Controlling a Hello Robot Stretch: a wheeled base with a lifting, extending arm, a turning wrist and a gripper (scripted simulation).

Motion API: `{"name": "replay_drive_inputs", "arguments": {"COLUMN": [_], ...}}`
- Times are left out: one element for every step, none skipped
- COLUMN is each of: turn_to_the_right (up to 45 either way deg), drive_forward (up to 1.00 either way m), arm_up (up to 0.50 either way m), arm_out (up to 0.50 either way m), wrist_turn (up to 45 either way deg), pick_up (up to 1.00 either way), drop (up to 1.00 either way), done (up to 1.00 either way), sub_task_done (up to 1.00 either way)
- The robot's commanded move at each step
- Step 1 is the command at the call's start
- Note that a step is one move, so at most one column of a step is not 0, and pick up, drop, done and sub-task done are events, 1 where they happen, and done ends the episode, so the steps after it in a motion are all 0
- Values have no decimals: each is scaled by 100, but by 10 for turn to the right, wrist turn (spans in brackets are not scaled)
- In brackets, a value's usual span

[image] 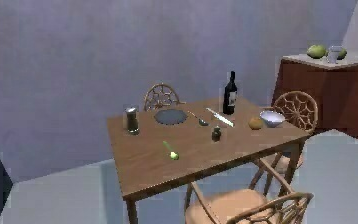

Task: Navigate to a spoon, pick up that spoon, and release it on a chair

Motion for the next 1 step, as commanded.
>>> {"name": "replay_drive_inputs", "arguments": {"turn_to_the_right": [-450], "drive_forward": [0], "arm_up": [0], "arm_out": [0], "wrist_turn": [0], "pick_up": [0], "drop": [0], "done": [0], "sub_task_done": [0]}}
